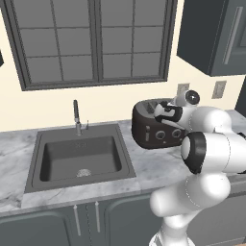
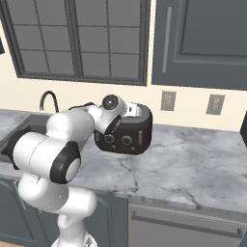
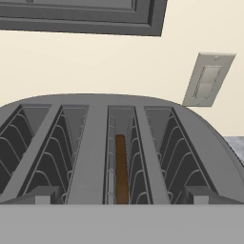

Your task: Start the toaster. Once the lever pops up, take the bread to the plate on the dining counter.

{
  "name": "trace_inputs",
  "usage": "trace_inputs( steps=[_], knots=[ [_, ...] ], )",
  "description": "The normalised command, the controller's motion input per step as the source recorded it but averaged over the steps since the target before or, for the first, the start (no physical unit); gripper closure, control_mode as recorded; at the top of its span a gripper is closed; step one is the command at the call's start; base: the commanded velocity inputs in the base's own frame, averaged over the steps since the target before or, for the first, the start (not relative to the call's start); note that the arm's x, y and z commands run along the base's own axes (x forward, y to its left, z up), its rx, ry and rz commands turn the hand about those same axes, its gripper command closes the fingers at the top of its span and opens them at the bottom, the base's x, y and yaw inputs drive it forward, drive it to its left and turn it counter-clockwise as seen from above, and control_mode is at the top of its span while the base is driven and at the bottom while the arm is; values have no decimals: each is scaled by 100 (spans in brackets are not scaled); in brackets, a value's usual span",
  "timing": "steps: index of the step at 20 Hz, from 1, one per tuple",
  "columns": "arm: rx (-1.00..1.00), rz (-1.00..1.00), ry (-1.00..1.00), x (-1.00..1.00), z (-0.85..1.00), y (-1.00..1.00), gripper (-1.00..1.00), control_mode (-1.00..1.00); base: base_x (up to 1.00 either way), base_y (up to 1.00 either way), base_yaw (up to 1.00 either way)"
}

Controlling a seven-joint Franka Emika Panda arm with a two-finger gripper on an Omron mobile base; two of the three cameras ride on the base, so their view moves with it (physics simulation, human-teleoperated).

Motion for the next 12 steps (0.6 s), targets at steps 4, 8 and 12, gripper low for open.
trace_inputs(
  steps=[4,8,12],
  knots=[
    [0,0,0,0,0,0,-100,-100,0,0,0],
    [0,0,0,0,0,0,-100,-100,0,0,0],
    [0,0,0,0,0,0,-100,-100,0,0,0]
  ],
)
